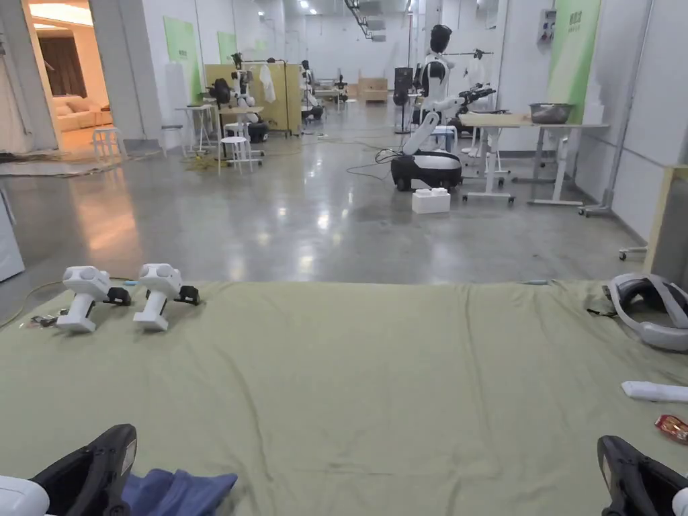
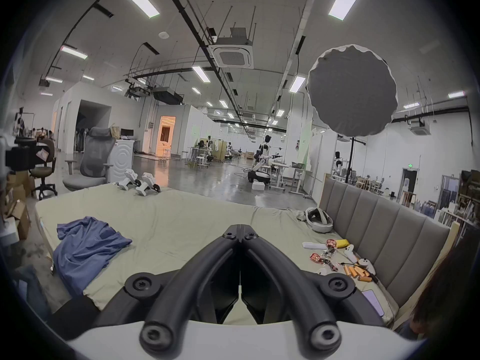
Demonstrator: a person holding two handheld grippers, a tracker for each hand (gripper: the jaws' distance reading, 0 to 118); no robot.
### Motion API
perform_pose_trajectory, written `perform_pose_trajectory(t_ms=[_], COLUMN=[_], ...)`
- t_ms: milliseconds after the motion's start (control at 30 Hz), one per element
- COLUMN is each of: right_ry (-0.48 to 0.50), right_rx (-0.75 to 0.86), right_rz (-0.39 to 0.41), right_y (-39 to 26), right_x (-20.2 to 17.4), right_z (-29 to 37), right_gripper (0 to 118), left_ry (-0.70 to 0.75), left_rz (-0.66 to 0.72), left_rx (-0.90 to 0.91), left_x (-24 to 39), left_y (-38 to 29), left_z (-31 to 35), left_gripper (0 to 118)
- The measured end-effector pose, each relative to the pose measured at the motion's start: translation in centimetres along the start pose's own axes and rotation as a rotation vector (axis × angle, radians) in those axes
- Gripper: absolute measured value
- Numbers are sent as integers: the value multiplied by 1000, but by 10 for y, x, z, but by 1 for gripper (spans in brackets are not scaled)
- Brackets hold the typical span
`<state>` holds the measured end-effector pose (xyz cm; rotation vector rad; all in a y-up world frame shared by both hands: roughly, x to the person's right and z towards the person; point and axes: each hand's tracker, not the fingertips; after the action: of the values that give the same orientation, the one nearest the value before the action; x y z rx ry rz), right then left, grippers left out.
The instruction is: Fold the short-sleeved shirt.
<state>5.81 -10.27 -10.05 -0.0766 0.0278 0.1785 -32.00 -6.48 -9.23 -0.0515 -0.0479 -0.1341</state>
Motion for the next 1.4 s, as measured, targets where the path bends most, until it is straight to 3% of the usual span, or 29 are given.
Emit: perform_pose_trajectory(t_ms=[233, 433, 467, 500, 533, 567, 667, 767, 900, 1000, 1100, 1167, 1267, 1333, 1367, 1400], right_ry=[6, 10, 12, 15, 19, 24, 40, 42, 29, 7, -18, -26, -23, -7, 0, 4], right_rx=[-14, -32, -41, -53, -67, -78, -127, -184, -262, -328, -392, -422, -456, -473, -478, -483], right_rz=[-120, -163, -171, -181, -195, -206, -244, -260, -255, -246, -236, -227, -217, -226, -231, -236], right_y=[-6, -13, -14, -17, -20, -24, -34, -47, -60, -69, -80, -85, -91, -96, -97, -97], right_x=[15, 23, 21, 22, 22, 23, 21, 21, 20, 19, 18, 17, 14, 11, 10, 8], right_z=[-4, -6, -7, -9, -10, -11, -15, -21, -27, -33, -40, -45, -53, -57, -57, -58], right_gripper=[2, 2, 2, 2, 2, 2, 2, 2, 2, 2, 2, 2, 2, 2, 2, 2], left_ry=[-9, 15, 25, 16, -5, -12, -3, 9, 44, 110, 197, 164, 180, 133, 135, 116], left_rz=[38, 54, 31, 16, 25, 42, 93, 178, 309, 360, 339, 352, 245, 211, 190, 189], left_rx=[-2, -96, -130, -176, -220, -290, -409, -592, -769, -838, -920, -948, -956, -932, -927, -922], left_x=[-8, -31, -35, -41, -49, -56, -78, -102, -135, -160, -173, -177, -164, -162, -155, -153], left_y=[-3, -18, -25, -33, -44, -54, -96, -152, -225, -269, -302, -316, -308, -297, -288, -285], left_z=[-1, -14, -21, -28, -39, -50, -86, -135, -198, -238, -266, -277, -280, -282, -281, -282], left_gripper=[1, 2, 10, 36, 74, 94, 93, 101, 102, 111, 111, 111, 109, 87, 59, 23])
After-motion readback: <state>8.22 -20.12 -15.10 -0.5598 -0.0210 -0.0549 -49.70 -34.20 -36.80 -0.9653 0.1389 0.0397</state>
